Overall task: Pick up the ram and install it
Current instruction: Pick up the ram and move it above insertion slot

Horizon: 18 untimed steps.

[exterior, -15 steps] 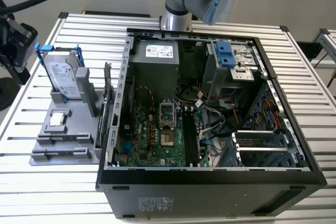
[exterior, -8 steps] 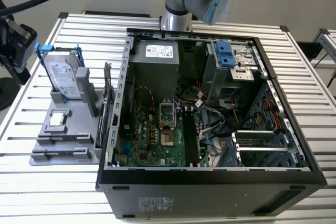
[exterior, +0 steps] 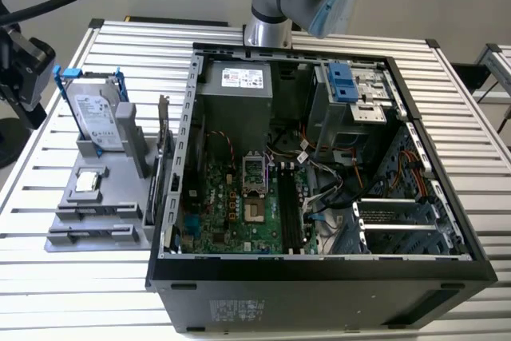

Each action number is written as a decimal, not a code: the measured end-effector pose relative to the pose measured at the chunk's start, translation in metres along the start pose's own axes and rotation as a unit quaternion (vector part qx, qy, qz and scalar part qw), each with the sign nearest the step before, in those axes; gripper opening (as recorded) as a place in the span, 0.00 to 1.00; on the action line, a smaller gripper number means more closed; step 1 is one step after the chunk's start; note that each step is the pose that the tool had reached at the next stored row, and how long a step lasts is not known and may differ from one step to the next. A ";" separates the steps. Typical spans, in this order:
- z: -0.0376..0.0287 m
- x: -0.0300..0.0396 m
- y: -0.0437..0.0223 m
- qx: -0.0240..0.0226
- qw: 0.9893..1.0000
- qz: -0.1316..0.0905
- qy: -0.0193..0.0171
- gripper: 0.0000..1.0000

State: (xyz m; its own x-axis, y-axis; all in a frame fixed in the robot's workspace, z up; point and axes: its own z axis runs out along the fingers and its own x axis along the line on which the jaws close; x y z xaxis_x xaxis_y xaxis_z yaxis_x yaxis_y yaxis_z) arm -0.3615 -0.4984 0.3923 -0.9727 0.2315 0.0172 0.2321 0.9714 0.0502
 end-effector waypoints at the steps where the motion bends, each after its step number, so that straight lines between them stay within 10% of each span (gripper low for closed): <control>1: 0.0000 0.0000 0.0000 0.000 1.000 0.002 0.000 0.00; 18: 0.0000 0.0007 -0.0002 -0.001 0.999 0.042 -0.002 0.00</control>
State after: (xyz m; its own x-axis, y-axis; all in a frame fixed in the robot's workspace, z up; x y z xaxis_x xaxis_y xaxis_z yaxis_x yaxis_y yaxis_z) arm -0.3622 -0.4984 0.3923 -0.9496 0.3131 0.0172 0.3136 0.9482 0.0502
